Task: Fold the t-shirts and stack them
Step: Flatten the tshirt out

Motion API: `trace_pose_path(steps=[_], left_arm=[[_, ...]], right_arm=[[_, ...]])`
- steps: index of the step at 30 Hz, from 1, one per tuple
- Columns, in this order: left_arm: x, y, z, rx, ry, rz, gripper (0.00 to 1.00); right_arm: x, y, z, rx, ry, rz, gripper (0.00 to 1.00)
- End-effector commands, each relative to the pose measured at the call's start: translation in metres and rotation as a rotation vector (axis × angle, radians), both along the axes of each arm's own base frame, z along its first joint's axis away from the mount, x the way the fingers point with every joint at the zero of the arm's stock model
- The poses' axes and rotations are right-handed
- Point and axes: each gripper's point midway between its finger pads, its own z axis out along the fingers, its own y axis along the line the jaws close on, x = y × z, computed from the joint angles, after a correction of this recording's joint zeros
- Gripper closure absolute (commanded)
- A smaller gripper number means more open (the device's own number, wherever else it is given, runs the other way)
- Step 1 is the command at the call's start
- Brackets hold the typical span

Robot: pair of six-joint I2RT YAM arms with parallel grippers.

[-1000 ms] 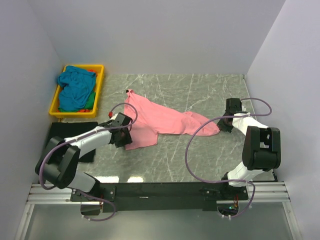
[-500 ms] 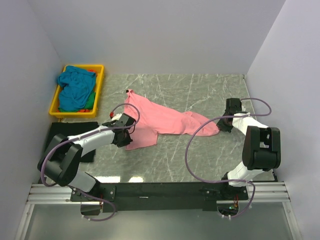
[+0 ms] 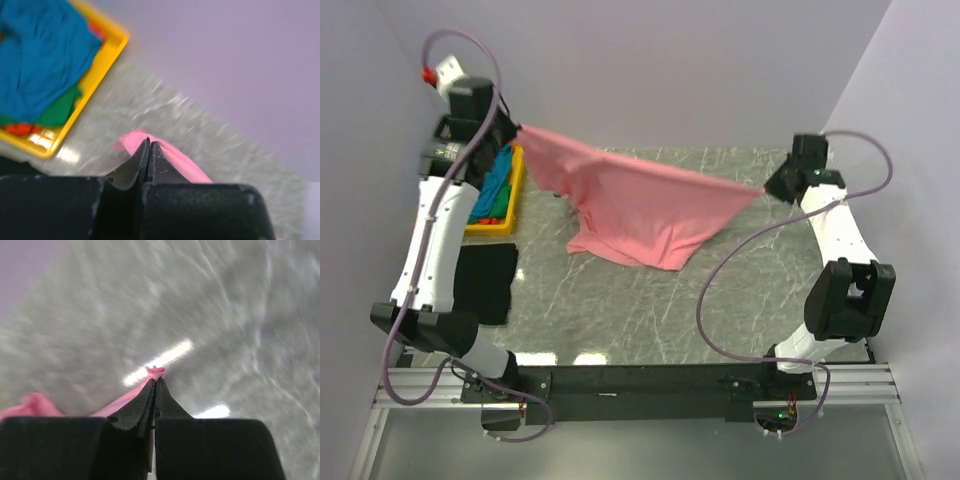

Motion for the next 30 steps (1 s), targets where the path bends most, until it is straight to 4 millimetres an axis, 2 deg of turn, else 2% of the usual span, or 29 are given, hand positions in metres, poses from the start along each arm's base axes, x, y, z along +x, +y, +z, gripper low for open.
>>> trace_pose_path(steps=[1,2,3,4,5,6,7,8,9,10,11,12,13,14,15,17,20,22,25,27,28,30], left_arm=[[-0.022,0.023,0.080,0.072,-0.115,0.055,0.99],[-0.026,0.025,0.096,0.067,-0.160,0.060,0.99],[-0.043,0.029,0.121,0.057,-0.232,0.066,0.99],[-0.051,0.029,0.129,0.054,-0.268,0.064,0.99],[-0.058,0.031,0.147,0.051,-0.344,0.065,0.99],[-0.091,0.036,0.176,0.038,-0.448,0.064,0.99],[-0.099,0.038,0.170,0.049,-0.457,0.065,0.99],[-0.113,0.041,0.180,0.048,-0.505,0.069,0.99],[-0.148,0.048,0.207,0.034,-0.620,0.080,0.99],[-0.159,0.051,0.206,0.039,-0.637,0.088,0.99],[-0.174,0.055,0.213,0.048,-0.672,0.094,0.99],[-0.206,0.061,0.227,0.038,-0.748,0.107,0.99],[-0.218,0.065,0.230,0.045,-0.771,0.119,0.99],[-0.230,0.067,0.235,0.046,-0.797,0.119,0.99],[-0.254,0.070,0.243,0.043,-0.847,0.119,0.99],[-0.275,0.071,0.251,0.044,-0.885,0.101,0.99],[-0.289,0.068,0.259,0.050,-0.909,0.073,0.99],[-0.288,0.066,0.262,0.072,-0.904,0.059,0.99],[-0.266,0.056,0.257,0.110,-0.855,0.005,0.99],[-0.239,0.044,0.249,0.122,-0.810,-0.049,0.99],[-0.222,0.039,0.236,0.133,-0.769,-0.068,0.99],[-0.188,0.025,0.221,0.146,-0.718,-0.125,0.99]], right_arm=[[0.005,-0.007,0.093,-0.034,-0.166,-0.032,1.00],[0.004,-0.010,0.127,-0.051,-0.241,-0.039,1.00],[0.001,-0.010,0.144,-0.062,-0.276,-0.037,1.00],[-0.004,-0.013,0.158,-0.084,-0.305,-0.036,1.00],[-0.016,-0.013,0.185,-0.104,-0.373,-0.041,1.00],[-0.023,-0.015,0.198,-0.122,-0.404,-0.046,1.00],[-0.031,-0.017,0.209,-0.148,-0.435,-0.038,1.00],[-0.049,-0.017,0.227,-0.167,-0.487,-0.043,1.00],[-0.059,-0.020,0.236,-0.188,-0.512,-0.057,1.00],[-0.068,-0.022,0.243,-0.209,-0.535,-0.057,1.00],[-0.088,-0.022,0.257,-0.226,-0.585,-0.068,1.00],[-0.099,-0.025,0.265,-0.247,-0.611,-0.088,1.00],[-0.109,-0.028,0.272,-0.265,-0.633,-0.099,1.00],[-0.130,-0.027,0.286,-0.279,-0.686,-0.107,1.00],[-0.140,-0.028,0.294,-0.292,-0.712,-0.116,1.00],[-0.167,-0.029,0.313,-0.325,-0.783,-0.127,1.00],[-0.190,-0.031,0.327,-0.358,-0.833,-0.140,1.00],[-0.195,-0.033,0.328,-0.377,-0.834,-0.144,1.00],[-0.195,-0.033,0.327,-0.394,-0.836,-0.133,1.00],[-0.187,-0.028,0.322,-0.400,-0.827,-0.089,1.00],[-0.183,-0.026,0.323,-0.402,-0.833,-0.069,1.00],[-0.165,-0.019,0.311,-0.396,-0.797,-0.001,1.00]])
